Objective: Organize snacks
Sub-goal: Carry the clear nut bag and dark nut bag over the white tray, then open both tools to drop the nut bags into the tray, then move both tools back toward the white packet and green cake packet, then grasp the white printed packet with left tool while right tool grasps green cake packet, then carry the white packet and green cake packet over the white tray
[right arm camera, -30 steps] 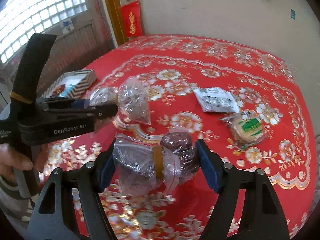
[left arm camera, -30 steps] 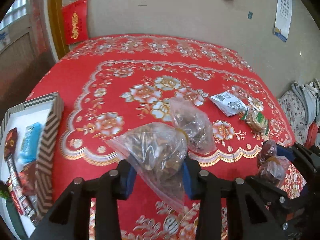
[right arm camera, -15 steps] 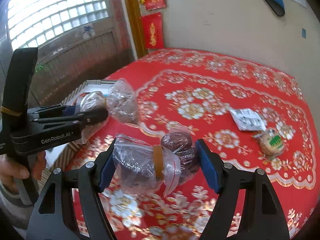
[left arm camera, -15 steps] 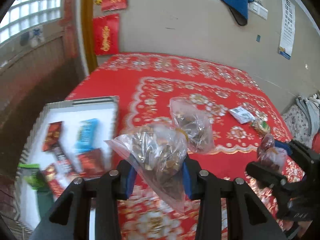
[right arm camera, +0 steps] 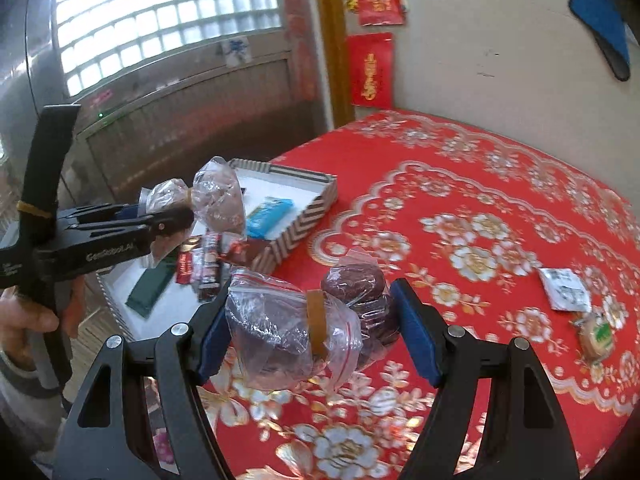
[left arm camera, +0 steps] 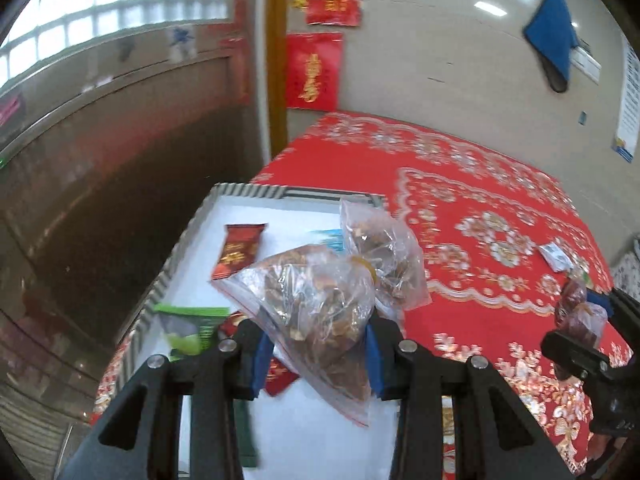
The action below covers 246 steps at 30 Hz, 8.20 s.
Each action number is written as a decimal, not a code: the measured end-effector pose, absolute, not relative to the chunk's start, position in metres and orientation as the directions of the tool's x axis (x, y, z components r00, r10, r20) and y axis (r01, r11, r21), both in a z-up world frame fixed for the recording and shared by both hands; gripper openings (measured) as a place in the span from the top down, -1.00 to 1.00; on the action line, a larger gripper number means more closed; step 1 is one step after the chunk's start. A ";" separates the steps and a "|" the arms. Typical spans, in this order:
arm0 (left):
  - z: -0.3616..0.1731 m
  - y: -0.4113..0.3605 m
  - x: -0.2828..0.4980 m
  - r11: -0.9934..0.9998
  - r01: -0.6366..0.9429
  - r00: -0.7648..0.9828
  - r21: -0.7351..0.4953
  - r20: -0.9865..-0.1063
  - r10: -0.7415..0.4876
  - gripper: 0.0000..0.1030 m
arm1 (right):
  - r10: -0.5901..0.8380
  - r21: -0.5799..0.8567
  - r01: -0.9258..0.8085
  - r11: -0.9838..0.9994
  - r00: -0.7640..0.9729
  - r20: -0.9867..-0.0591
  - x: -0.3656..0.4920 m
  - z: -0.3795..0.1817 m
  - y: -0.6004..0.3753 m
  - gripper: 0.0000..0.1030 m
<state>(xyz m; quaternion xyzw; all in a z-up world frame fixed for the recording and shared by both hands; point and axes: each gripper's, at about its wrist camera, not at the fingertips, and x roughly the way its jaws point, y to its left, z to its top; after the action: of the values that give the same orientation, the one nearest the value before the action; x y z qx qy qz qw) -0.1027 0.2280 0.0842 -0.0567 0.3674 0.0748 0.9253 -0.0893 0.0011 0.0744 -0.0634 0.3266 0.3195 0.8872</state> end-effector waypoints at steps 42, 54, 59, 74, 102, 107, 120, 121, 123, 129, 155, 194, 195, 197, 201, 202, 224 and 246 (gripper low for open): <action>0.041 0.303 -0.125 0.928 -0.365 0.655 -0.069 -0.727 0.204 0.21 | 0.582 0.047 -0.792 0.609 0.406 -0.705 -0.078 0.051 0.148 -0.45; 0.034 0.305 -0.122 0.922 -0.382 0.644 -0.061 -0.733 0.218 0.21 | 0.566 0.032 -0.817 0.575 0.370 -0.737 -0.088 0.036 0.163 -0.45; 0.029 0.305 -0.120 0.922 -0.381 0.639 -0.065 -0.739 0.212 0.20 | 0.555 0.036 -0.820 0.571 0.353 -0.753 -0.090 0.026 0.168 -0.45; 0.022 0.308 -0.113 0.909 -0.410 0.610 -0.073 -0.763 0.214 -0.21 | 0.556 0.032 -0.857 0.514 0.305 -0.773 -0.103 0.017 0.170 -0.46; 0.068 0.237 -0.113 0.944 -0.330 0.710 -0.014 -0.663 0.238 -0.85 | 0.596 0.096 -0.757 0.646 0.421 -0.683 -0.092 0.063 0.057 -0.48; 0.072 0.204 -0.103 0.967 -0.256 0.728 -0.013 -0.661 0.184 -0.86 | 0.557 0.087 -0.696 0.713 0.487 -0.673 -0.084 0.066 0.020 -0.48; 0.072 0.113 -0.075 0.998 -0.069 0.735 0.005 -0.676 0.054 -0.86 | 0.474 0.110 -0.546 0.830 0.589 -0.655 -0.076 0.069 -0.074 -0.48; 0.072 0.106 -0.073 0.998 -0.055 0.735 0.008 -0.676 0.046 -0.86 | 0.465 0.112 -0.532 0.839 0.597 -0.653 -0.075 0.070 -0.081 -0.48; 0.073 0.092 -0.070 0.999 -0.030 0.736 0.014 -0.677 0.031 -0.86 | 0.449 0.118 -0.503 0.856 0.612 -0.651 -0.073 0.070 -0.099 -0.48; 0.073 0.055 -0.059 0.999 0.032 0.732 0.027 -0.681 -0.005 -0.86 | 0.396 0.115 -0.432 0.894 0.646 -0.653 -0.070 0.068 -0.140 -0.48; 0.052 -0.051 -0.006 0.985 0.159 0.676 0.074 -0.735 -0.054 -0.86 | 0.279 0.149 -0.245 0.958 0.679 -0.679 -0.042 0.051 -0.260 -0.48; 0.009 -0.136 0.113 0.865 0.501 0.430 -0.019 -0.862 -0.268 -0.45 | 0.212 0.128 -0.174 0.976 0.648 -0.731 -0.006 0.032 -0.297 -0.48; 0.009 -0.135 0.113 0.867 0.499 0.437 -0.018 -0.858 -0.269 -0.41 | 0.210 0.124 -0.176 0.977 0.647 -0.733 -0.005 0.032 -0.296 -0.48; 0.009 -0.134 0.110 0.866 0.501 0.450 -0.003 -0.854 -0.263 -0.34 | 0.205 0.101 -0.196 0.975 0.640 -0.740 0.000 0.031 -0.290 -0.48; 0.011 -0.126 0.103 0.874 0.486 0.456 -0.012 -0.849 -0.265 -0.13 | 0.220 0.028 -0.300 0.953 0.631 -0.744 0.014 0.031 -0.272 -0.49; 0.012 -0.121 0.101 0.885 0.466 0.459 -0.016 -0.850 -0.257 -0.12 | 0.244 0.025 -0.344 0.939 0.611 -0.753 0.020 0.029 -0.266 -0.53; 0.035 -0.040 0.020 0.975 0.220 0.617 0.020 -0.777 -0.124 -0.11 | 0.195 -0.062 -0.363 0.930 0.628 -0.753 -0.003 0.023 -0.207 0.05; 0.069 0.101 -0.058 1.000 -0.017 0.724 0.019 -0.689 0.026 -0.11 | 0.279 -0.100 -0.455 0.885 0.689 -0.669 -0.062 0.053 -0.064 0.05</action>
<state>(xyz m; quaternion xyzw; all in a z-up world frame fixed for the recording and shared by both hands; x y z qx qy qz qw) -0.0577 0.1013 0.0689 0.0058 0.3710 0.0117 0.9285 -0.0616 -0.0641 0.0534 -0.1299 0.3386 0.2020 0.9098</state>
